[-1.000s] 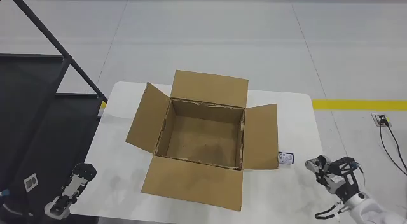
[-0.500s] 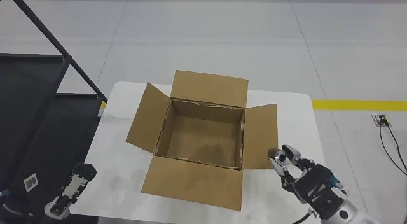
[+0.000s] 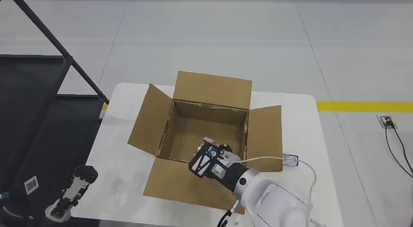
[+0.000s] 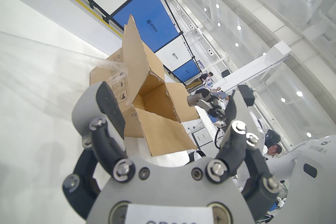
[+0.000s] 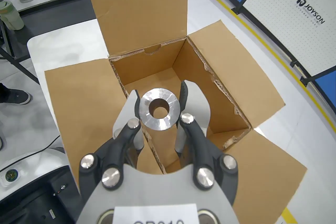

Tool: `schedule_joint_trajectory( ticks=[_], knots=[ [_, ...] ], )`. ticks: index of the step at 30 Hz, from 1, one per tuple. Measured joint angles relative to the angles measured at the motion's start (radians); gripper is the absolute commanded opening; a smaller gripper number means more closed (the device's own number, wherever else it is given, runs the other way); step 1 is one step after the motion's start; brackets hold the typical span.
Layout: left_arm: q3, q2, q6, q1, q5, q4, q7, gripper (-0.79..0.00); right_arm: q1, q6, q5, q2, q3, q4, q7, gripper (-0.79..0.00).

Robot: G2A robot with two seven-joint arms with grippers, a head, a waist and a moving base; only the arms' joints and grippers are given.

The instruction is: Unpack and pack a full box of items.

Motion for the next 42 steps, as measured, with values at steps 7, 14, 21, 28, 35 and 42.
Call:
schedule_joint_trajectory(
  ticks=[7, 14, 21, 28, 35, 42],
  knots=[
    [0.000, 0.000, 0.000, 0.000, 0.000, 0.000, 0.000, 0.000, 0.252, 0.129, 0.164, -0.070, -0.061, 0.281, -0.004, -0.785],
    [0.000, 0.000, 0.000, 0.000, 0.000, 0.000, 0.000, 0.000, 0.403, 0.196, 0.278, -0.131, -0.109, 0.576, -0.072, -0.785],
    [0.000, 0.000, 0.000, 0.000, 0.000, 0.000, 0.000, 0.000, 0.426, 0.196, 0.302, -0.141, -0.118, 0.637, -0.083, -0.785],
    [0.000, 0.000, 0.000, 0.000, 0.000, 0.000, 0.000, 0.000, 0.426, 0.196, 0.302, -0.141, -0.118, 0.637, -0.083, -0.785],
    [0.000, 0.000, 0.000, 0.000, 0.000, 0.000, 0.000, 0.000, 0.426, 0.196, 0.302, -0.141, -0.118, 0.637, -0.083, -0.785],
    [0.000, 0.000, 0.000, 0.000, 0.000, 0.000, 0.000, 0.000, 0.426, 0.196, 0.302, -0.141, -0.118, 0.637, -0.083, -0.785]
  ],
)
